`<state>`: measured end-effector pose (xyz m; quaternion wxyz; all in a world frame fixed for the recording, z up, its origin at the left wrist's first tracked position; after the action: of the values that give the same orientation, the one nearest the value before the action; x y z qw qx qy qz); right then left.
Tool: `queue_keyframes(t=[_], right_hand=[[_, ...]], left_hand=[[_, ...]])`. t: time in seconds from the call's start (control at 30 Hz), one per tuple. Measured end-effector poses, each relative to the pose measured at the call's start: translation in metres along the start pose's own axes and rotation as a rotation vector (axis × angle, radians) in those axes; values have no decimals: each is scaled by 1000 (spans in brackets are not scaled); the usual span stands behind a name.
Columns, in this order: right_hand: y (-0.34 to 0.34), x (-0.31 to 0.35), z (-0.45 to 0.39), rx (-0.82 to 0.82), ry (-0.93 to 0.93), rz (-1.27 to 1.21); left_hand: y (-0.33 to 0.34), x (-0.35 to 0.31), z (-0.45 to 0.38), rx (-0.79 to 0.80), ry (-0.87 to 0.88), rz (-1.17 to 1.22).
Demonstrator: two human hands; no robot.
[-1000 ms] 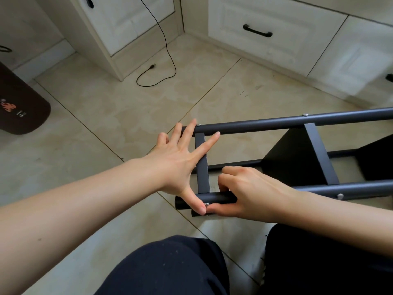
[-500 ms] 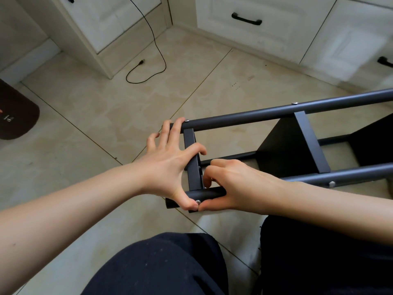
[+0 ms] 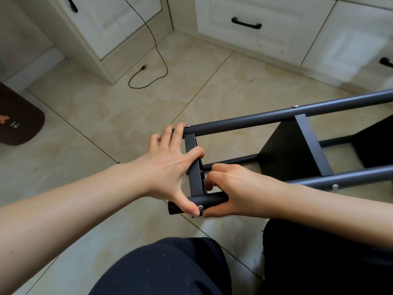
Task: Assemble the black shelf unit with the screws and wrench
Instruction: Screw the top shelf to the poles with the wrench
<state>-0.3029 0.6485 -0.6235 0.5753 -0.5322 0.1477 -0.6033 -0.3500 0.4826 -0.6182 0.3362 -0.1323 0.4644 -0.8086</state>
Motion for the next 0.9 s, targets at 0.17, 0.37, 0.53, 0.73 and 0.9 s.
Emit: queue_keyframes(t=[0.17, 0.37, 0.53, 0.73, 0.9], right_hand=[[-1, 0, -1, -28, -15, 22], [-1, 0, 3, -50, -21, 33], [-1, 1, 3, -59, -5, 15], [-1, 3, 4, -76, 1, 17], [-1, 4, 4, -98, 3, 10]], left_hand=[[-6, 5, -2, 70, 18, -39], [-2, 3, 1, 37, 10, -8], [-1, 3, 2, 28, 10, 70], [-4, -2, -3, 144, 13, 36], [-6, -5, -6, 177, -22, 96]])
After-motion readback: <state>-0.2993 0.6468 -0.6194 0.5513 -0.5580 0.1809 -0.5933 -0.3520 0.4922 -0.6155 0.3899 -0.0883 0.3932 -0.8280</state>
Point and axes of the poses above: each hand's wrist, its own z-axis away from the middle knuckle, its own y-axis out of the palm, x = y × z, the point moved 3 cm from there along -z, towards the middle knuckle, and after that the axes turned 15 degrees about y, right-handed, at the moved point
